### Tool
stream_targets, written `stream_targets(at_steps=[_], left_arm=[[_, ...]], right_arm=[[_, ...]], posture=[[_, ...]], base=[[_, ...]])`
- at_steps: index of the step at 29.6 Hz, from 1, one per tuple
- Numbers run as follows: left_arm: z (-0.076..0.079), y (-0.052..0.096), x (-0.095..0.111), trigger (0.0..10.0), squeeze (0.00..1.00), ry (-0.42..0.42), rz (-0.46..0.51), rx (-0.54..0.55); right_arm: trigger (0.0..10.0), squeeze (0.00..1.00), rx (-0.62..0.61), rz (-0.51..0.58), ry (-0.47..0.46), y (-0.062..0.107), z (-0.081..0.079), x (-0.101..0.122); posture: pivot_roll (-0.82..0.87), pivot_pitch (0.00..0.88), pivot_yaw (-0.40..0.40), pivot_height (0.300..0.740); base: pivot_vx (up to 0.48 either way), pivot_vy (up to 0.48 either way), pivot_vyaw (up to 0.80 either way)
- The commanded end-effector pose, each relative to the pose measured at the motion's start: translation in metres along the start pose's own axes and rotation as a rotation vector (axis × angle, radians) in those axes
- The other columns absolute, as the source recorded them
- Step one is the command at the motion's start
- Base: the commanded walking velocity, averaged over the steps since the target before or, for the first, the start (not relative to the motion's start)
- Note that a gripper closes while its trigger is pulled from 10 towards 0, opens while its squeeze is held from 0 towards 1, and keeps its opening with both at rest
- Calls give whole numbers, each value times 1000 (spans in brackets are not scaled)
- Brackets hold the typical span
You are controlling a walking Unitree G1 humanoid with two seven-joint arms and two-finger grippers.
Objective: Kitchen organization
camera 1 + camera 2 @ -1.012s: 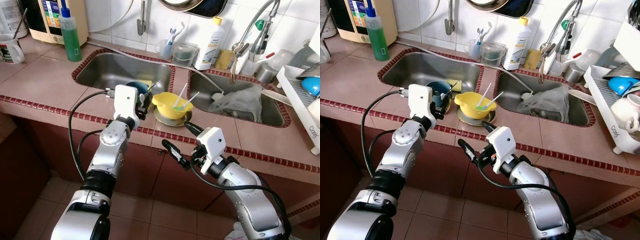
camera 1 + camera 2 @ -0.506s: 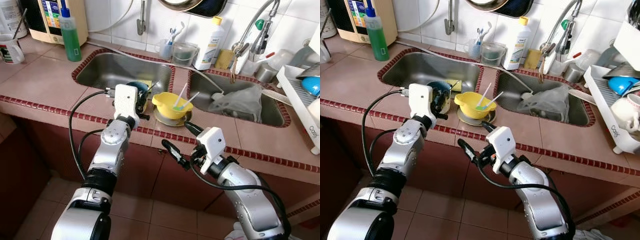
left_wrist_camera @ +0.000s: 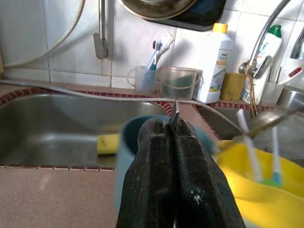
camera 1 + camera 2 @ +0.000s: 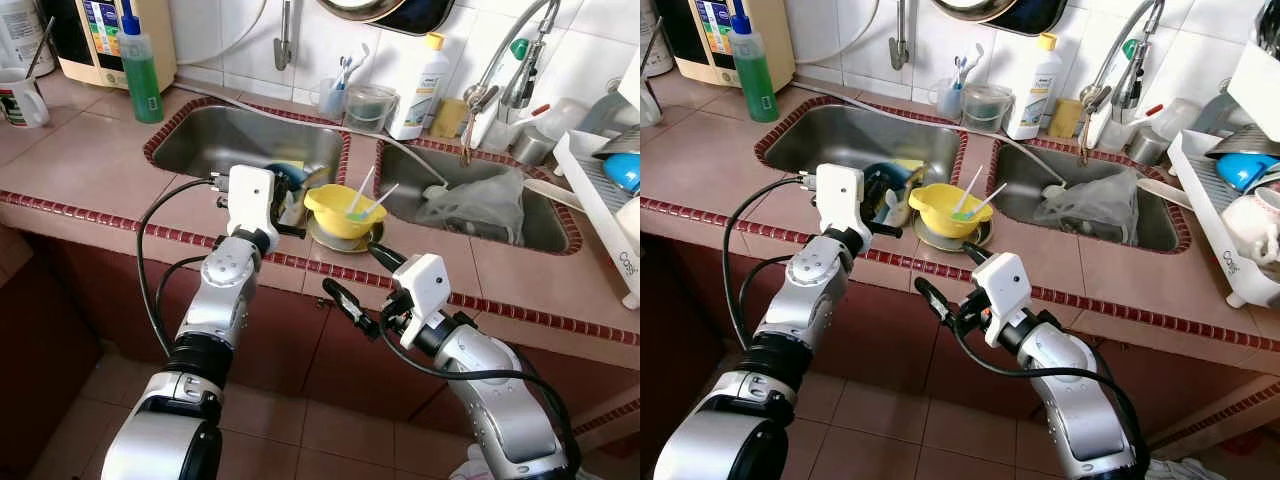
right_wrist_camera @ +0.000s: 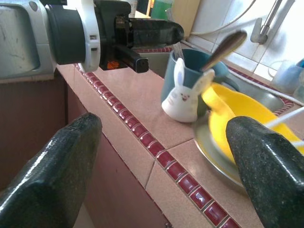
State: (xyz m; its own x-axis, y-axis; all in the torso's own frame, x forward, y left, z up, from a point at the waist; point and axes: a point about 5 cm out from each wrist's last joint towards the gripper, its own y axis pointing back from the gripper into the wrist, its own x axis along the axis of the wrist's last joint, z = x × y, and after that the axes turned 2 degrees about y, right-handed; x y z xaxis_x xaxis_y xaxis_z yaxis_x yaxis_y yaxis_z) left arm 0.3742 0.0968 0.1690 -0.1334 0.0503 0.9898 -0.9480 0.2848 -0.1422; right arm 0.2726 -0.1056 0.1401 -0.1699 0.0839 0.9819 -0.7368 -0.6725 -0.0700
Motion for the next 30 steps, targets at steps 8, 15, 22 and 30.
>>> stream_targets(at_steps=[8, 15, 22, 30], left_arm=[[5, -5, 6, 2196, 0, -4, 11, -16], [5, -7, 6, 10000, 0, -21, -8, -16], [5, -10, 11, 10000, 0, -17, -8, -8], [2, -16, 37, 10000, 0, -55, 57, -36]], right_arm=[[10000, 0, -23, 17, 21, 1, 6, 5], [10000, 0, -21, 20, 22, 0, 7, 6], [10000, 0, -21, 21, 19, -1, 6, 6], [10000, 0, -19, 20, 15, -1, 5, 5]], posture=[[65, 0, -100, 740], [67, 0, -100, 740], [68, 0, -96, 740], [70, 0, -97, 740]], base=[[0, 0, 0], [0, 0, 0], [0, 0, 0], [0, 0, 0]])
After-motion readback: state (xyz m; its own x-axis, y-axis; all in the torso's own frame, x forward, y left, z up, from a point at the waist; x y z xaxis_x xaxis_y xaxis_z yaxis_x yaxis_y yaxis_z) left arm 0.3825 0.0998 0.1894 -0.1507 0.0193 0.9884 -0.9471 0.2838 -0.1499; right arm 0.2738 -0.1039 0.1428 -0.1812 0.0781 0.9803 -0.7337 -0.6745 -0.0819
